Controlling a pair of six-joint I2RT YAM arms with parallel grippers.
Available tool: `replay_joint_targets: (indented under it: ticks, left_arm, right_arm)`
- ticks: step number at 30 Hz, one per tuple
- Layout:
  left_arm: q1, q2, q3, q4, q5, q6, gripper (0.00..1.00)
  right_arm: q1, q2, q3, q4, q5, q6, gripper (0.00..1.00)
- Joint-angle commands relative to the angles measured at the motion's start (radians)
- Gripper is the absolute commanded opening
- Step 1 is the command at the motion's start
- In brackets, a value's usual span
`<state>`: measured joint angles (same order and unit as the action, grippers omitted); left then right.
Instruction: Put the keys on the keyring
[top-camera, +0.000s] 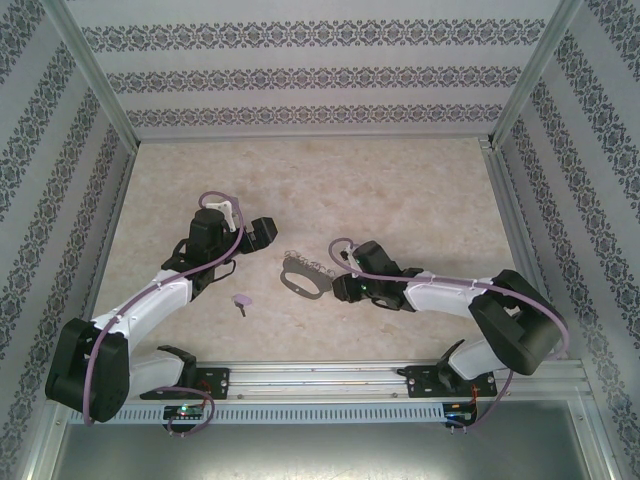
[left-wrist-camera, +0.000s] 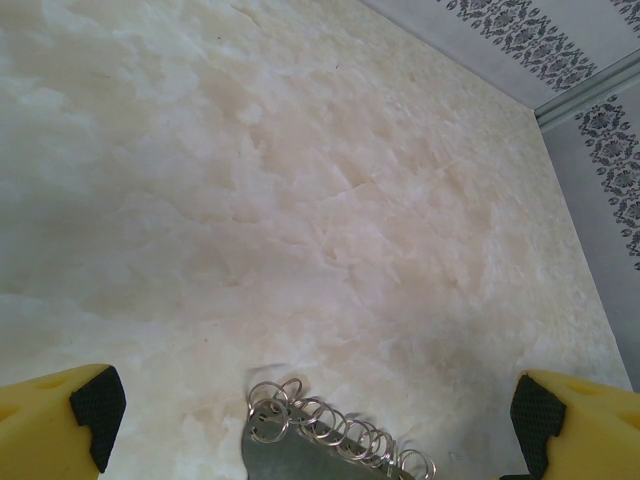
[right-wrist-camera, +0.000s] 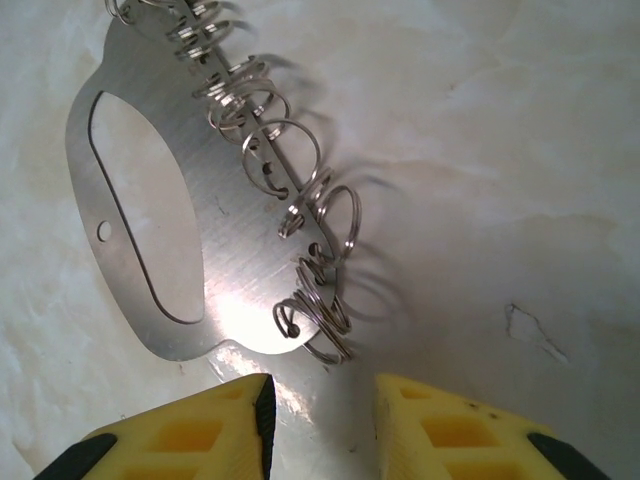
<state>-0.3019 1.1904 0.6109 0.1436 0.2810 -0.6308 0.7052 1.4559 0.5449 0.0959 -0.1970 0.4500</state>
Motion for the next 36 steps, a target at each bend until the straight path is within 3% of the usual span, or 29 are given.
replay_joint_targets:
  ticks: [1,25,36]
  left_arm:
    - [-0.014,-0.011,-0.008,0.036,0.001,-0.009,1.00]
    - [-0.014,-0.004,-0.004,0.037,0.000,-0.007,1.00]
    - [-0.014,-0.005,-0.004,0.039,0.000,-0.007,1.00]
  right_arm:
    - [0.016,0.013,-0.016,0.024,0.016,0.019,0.32]
    - [0.019,0.086,0.065,0.028,-0.006,-0.001,0.27]
    - [0.015,0.090,0.073,0.022,-0.008,-0.007,0.19]
